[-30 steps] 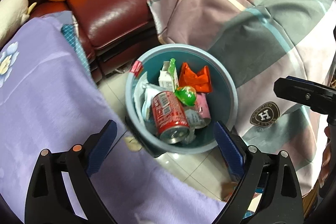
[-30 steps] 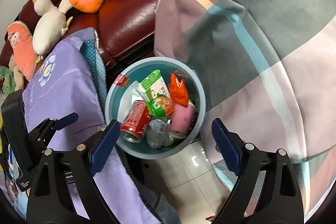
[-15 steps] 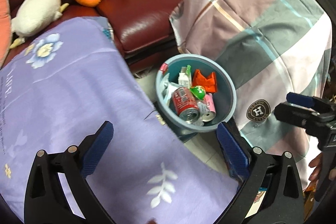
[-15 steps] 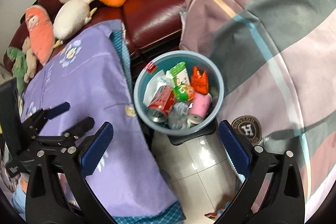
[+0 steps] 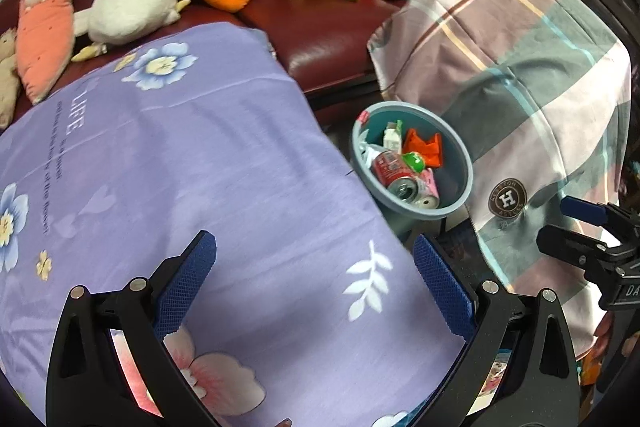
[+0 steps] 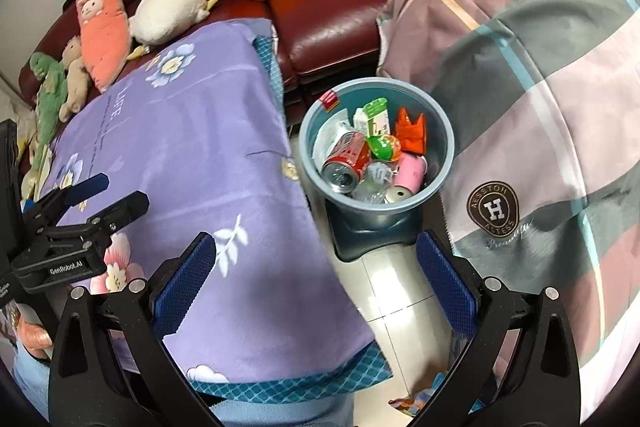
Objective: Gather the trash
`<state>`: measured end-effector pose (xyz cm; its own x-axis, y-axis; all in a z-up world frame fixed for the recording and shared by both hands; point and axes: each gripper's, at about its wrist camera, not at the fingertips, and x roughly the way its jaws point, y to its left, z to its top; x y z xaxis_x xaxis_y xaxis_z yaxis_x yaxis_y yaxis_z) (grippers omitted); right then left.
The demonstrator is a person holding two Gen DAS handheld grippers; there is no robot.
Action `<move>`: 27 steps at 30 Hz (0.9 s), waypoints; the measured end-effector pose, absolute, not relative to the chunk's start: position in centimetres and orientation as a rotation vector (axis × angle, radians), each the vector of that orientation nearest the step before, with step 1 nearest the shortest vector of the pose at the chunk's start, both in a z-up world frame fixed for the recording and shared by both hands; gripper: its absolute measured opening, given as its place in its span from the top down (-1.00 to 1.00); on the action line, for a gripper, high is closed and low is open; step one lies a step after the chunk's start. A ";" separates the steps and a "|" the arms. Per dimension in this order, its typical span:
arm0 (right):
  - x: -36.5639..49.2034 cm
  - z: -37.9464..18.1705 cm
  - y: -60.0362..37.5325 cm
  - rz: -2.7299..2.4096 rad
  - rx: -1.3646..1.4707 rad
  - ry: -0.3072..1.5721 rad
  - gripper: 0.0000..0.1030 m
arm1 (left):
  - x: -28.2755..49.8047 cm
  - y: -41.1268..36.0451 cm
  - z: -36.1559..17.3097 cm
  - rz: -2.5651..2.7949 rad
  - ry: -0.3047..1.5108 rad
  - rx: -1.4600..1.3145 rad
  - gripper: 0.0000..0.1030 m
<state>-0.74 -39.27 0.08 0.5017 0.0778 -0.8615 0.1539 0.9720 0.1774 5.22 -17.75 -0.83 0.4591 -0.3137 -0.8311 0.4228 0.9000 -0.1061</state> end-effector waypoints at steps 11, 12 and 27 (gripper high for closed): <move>-2.1 -0.9 -36.4 -0.031 0.180 1.054 -0.87 | 3.4 -14.9 -1.0 -0.379 0.975 0.094 -0.92; -2.1 -1.0 -36.3 -0.026 0.181 1.055 -0.87 | 3.4 -14.8 -1.1 -0.375 0.978 0.093 -0.92; -1.1 -4.0 -37.1 -0.031 0.226 1.103 -0.87 | 4.4 -15.2 -3.3 -0.347 1.011 0.080 -0.92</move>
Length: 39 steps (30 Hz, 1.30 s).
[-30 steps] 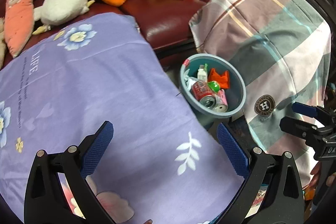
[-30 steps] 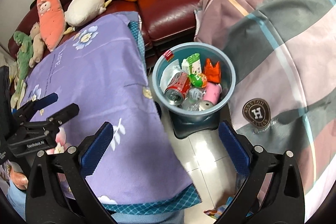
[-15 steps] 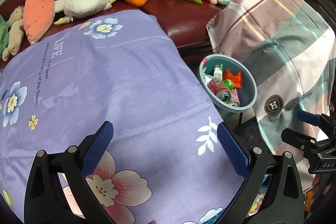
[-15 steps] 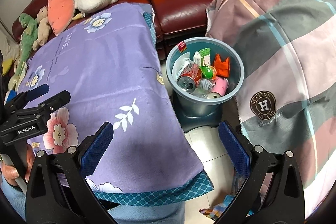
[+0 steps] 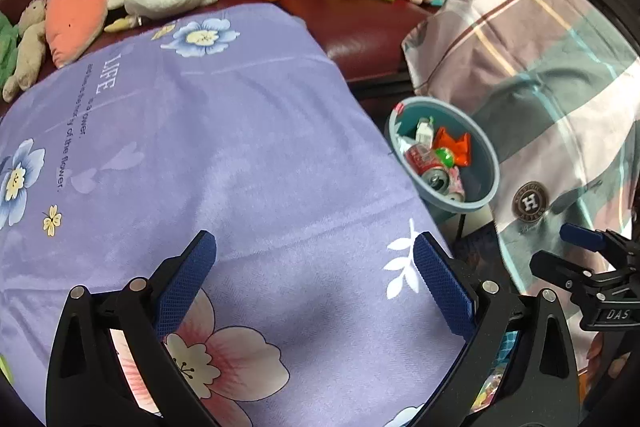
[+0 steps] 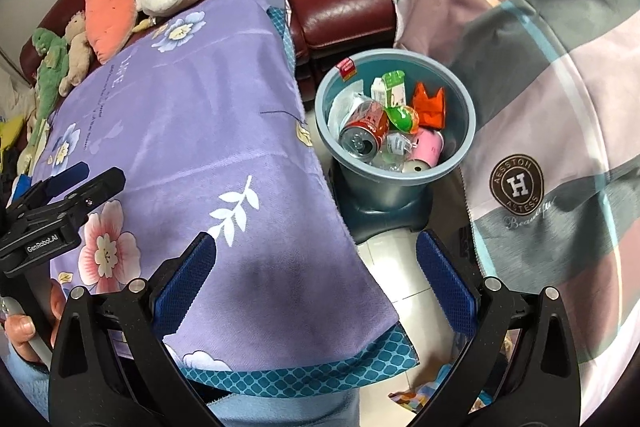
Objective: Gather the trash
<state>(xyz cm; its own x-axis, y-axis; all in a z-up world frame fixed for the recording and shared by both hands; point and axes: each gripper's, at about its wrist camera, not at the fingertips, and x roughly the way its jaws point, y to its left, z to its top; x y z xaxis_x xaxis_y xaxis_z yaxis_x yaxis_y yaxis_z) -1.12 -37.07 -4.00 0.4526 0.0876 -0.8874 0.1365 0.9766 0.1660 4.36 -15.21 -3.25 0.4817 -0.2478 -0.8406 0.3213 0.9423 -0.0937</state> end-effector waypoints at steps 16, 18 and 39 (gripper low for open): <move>0.5 -6.9 -37.6 -0.036 0.256 1.155 -0.87 | 4.8 -15.2 -5.9 -0.269 1.031 0.129 -0.92; 0.6 -7.2 -37.6 -0.036 0.257 1.162 -0.87 | 4.8 -15.3 -6.1 -0.260 1.032 0.141 -0.92; 1.8 -8.4 -37.9 -0.064 0.255 1.189 -0.87 | 5.5 -15.9 -8.1 -0.257 1.067 0.180 -0.92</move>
